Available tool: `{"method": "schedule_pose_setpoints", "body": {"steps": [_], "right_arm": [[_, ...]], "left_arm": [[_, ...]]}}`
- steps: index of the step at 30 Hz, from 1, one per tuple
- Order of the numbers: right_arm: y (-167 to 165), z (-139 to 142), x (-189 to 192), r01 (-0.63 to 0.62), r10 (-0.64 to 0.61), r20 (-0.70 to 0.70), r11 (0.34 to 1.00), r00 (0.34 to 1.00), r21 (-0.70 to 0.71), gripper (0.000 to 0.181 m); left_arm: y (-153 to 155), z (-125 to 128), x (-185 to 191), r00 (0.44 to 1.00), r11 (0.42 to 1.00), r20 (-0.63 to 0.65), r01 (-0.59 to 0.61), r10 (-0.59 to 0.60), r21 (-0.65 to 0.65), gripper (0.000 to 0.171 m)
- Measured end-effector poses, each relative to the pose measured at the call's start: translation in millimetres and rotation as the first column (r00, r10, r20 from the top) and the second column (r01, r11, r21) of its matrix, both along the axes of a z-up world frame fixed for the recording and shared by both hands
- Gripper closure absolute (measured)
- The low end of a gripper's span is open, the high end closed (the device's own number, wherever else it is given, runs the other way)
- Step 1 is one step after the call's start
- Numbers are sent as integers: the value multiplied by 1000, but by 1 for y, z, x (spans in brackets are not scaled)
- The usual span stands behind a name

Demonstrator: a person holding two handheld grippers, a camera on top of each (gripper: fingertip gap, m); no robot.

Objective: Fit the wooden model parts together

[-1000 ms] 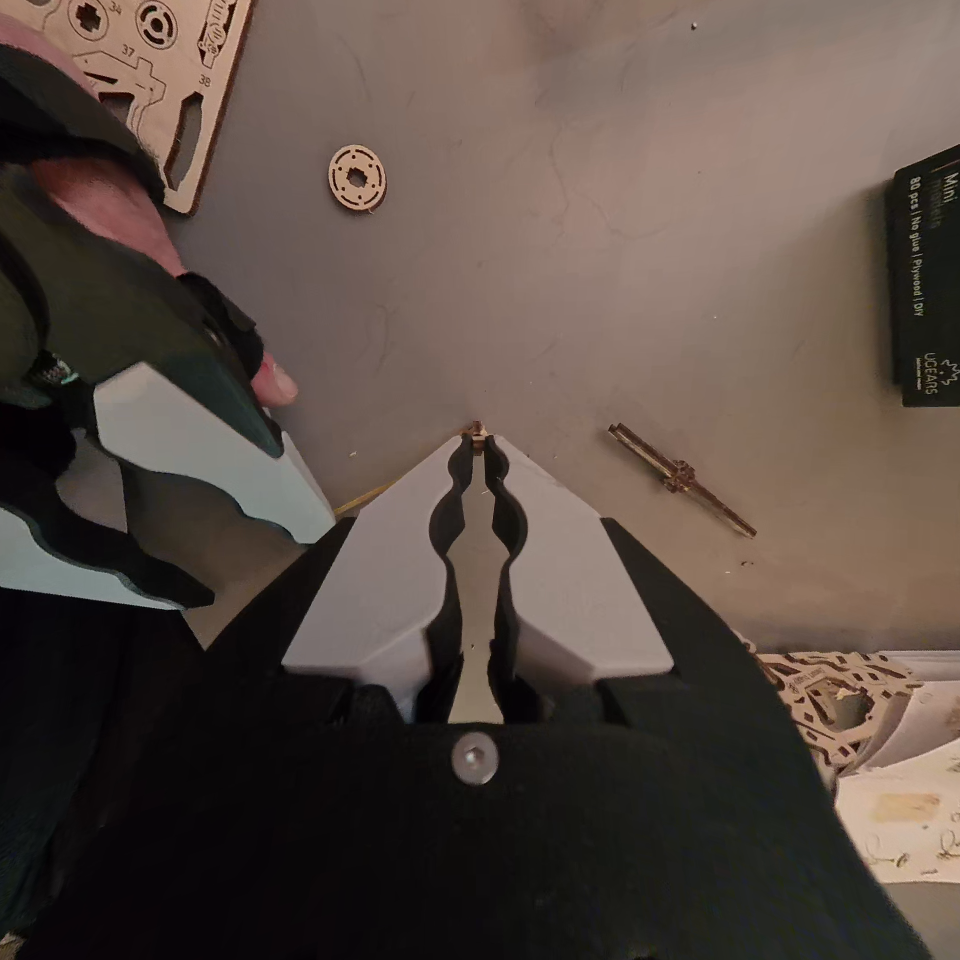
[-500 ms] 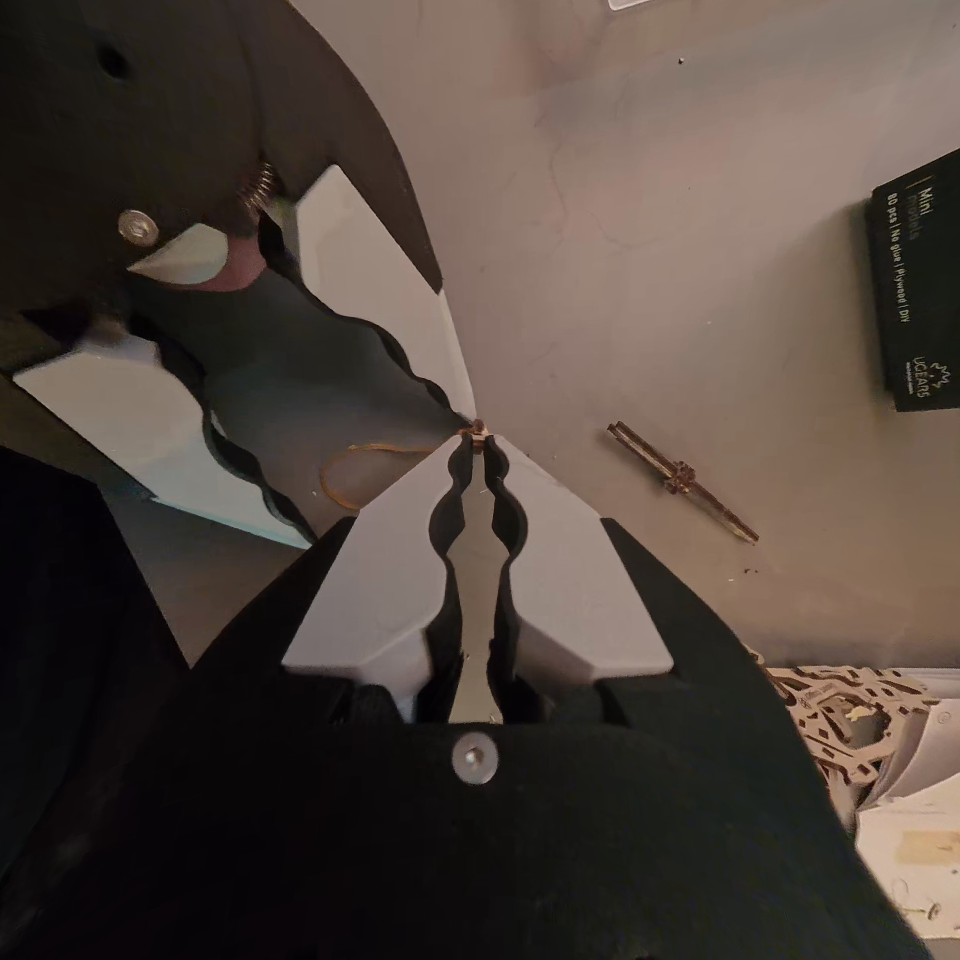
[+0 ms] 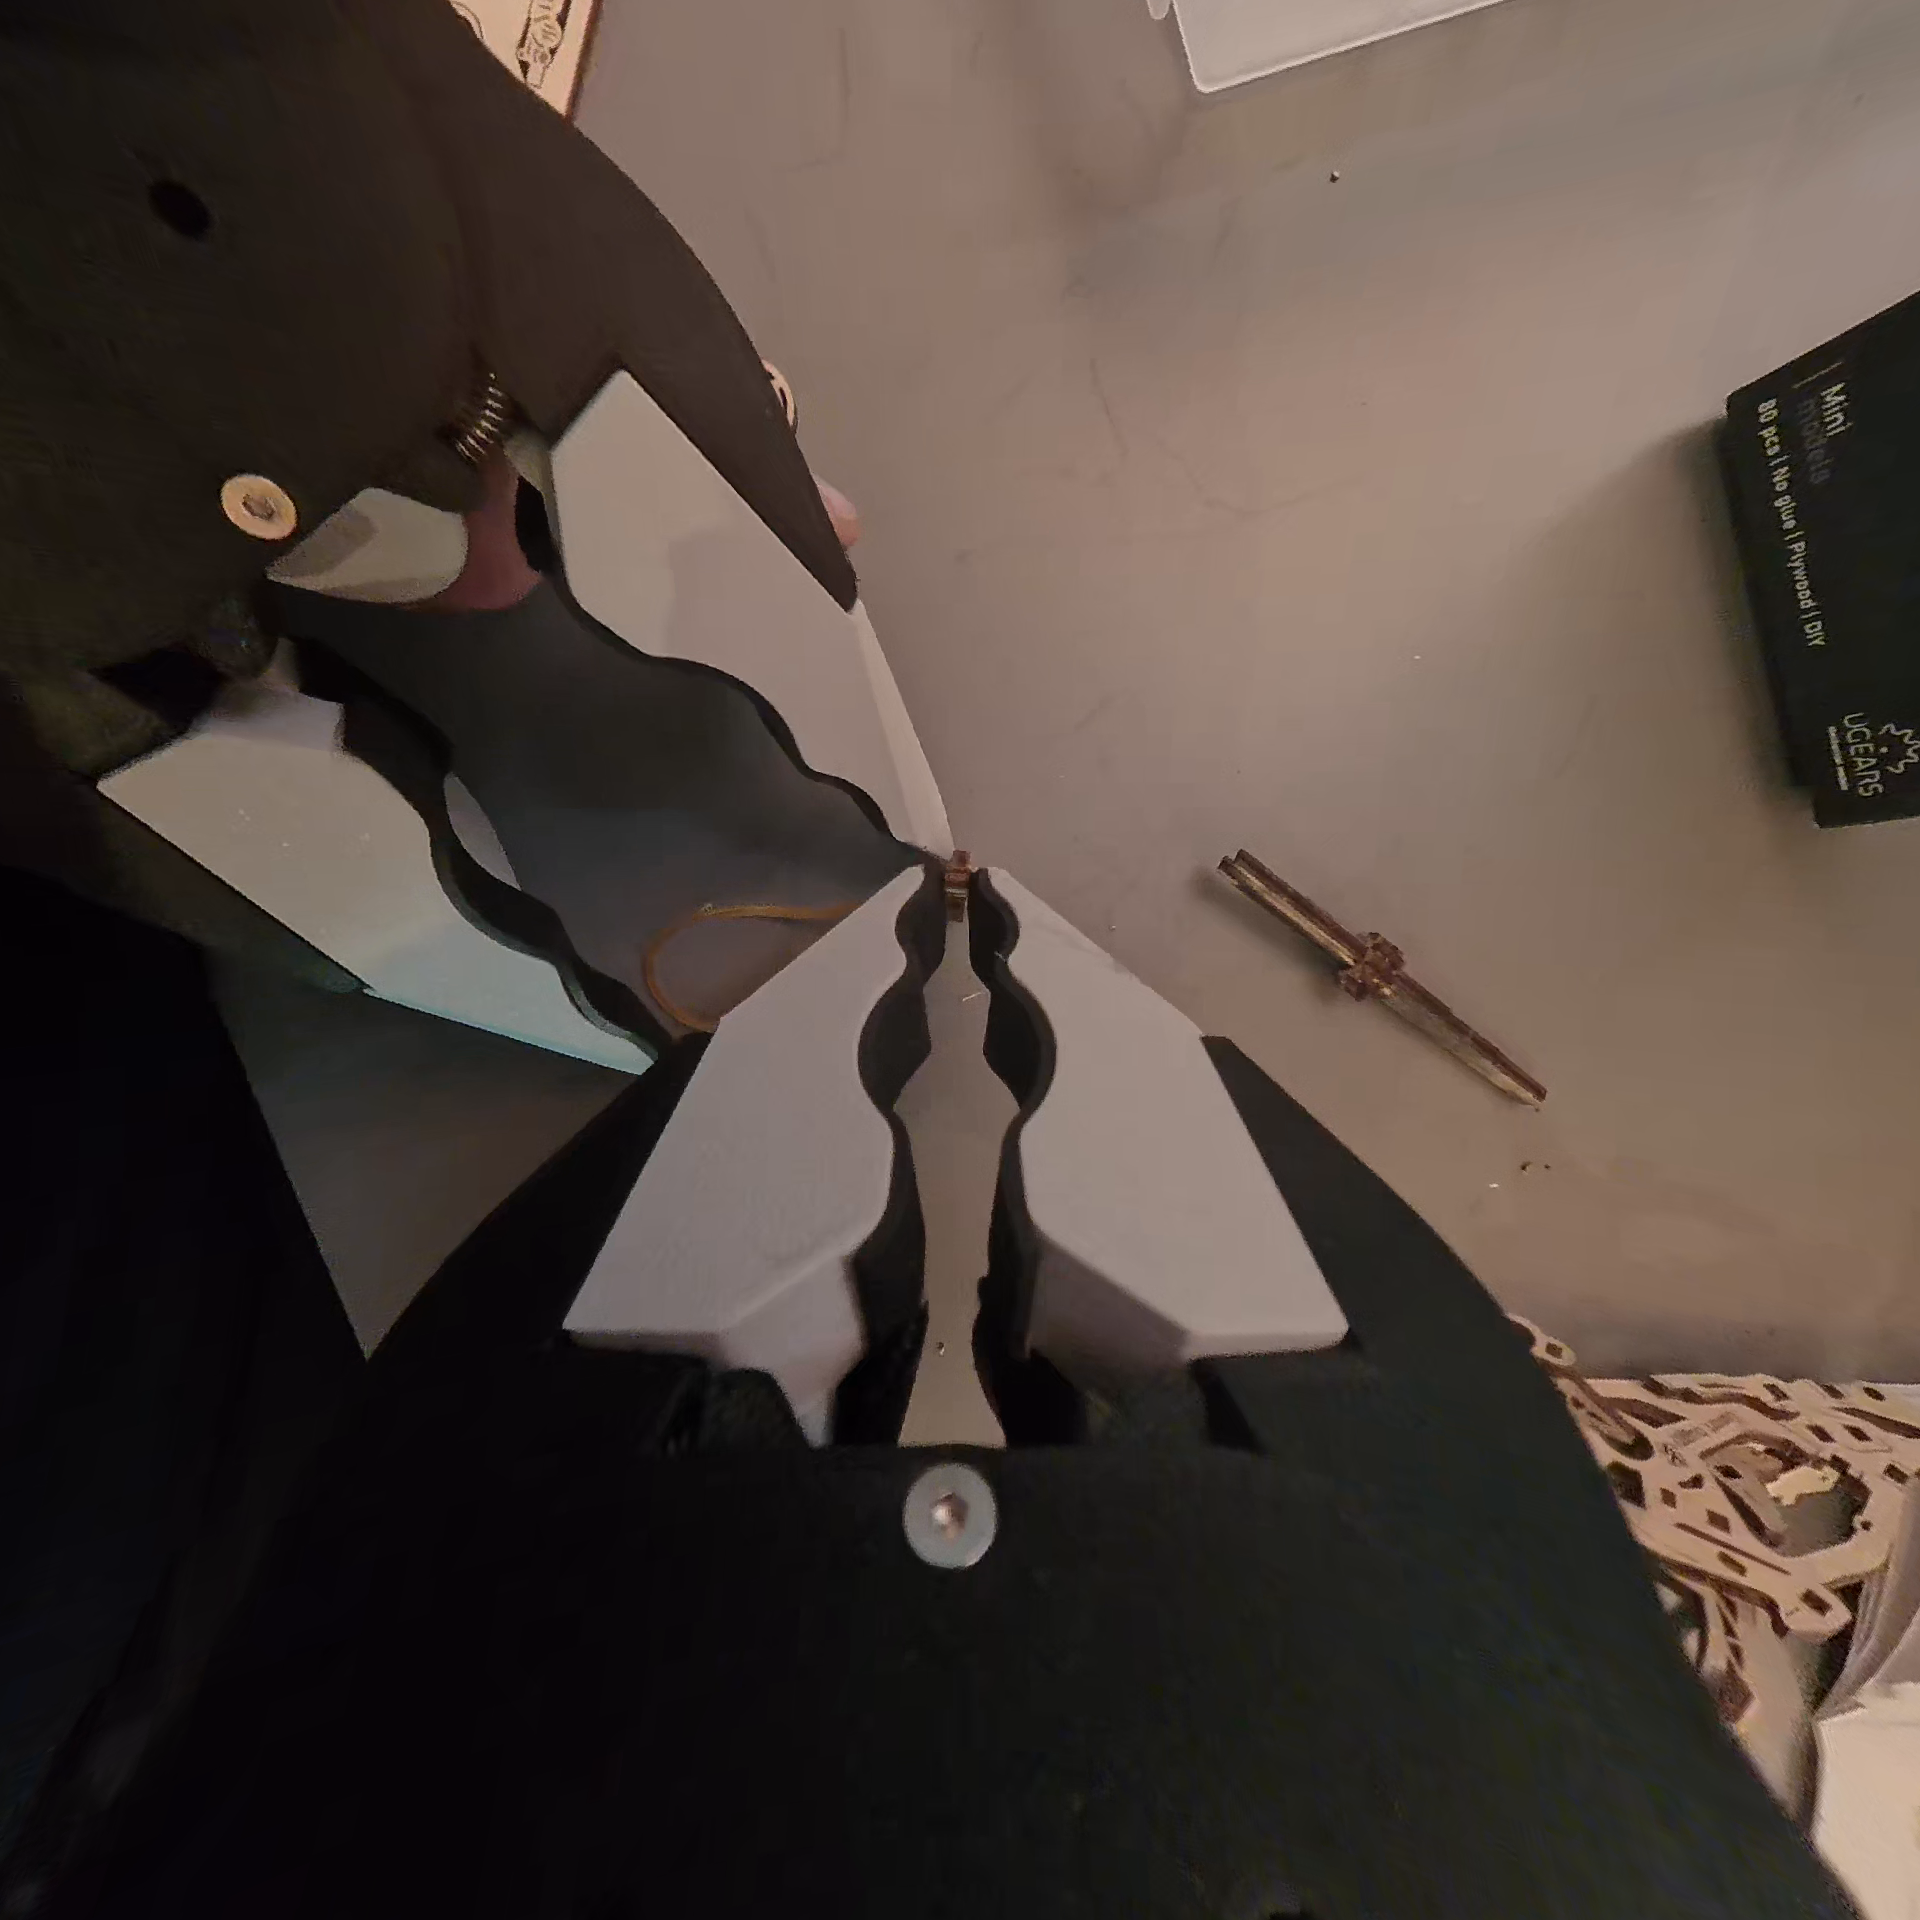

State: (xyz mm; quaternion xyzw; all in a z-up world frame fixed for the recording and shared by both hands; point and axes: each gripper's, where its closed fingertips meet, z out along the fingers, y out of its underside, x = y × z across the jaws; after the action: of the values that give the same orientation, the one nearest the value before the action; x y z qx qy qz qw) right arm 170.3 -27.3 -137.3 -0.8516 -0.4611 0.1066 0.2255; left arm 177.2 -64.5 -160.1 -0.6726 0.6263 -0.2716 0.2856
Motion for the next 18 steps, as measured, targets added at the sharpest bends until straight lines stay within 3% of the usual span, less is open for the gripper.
{"method": "schedule_pose_setpoints", "body": {"steps": [1,18], "right_arm": [[0,0,0,3,-3,0,1000,1000,2,179],[-2,0,3,13,-13,-35,1000,999,-9,179]], "left_arm": [[0,2,0,1000,1000,14,-1,1,-4,107],[3,4,2,1000,999,27,-14,13,49,115]]}}
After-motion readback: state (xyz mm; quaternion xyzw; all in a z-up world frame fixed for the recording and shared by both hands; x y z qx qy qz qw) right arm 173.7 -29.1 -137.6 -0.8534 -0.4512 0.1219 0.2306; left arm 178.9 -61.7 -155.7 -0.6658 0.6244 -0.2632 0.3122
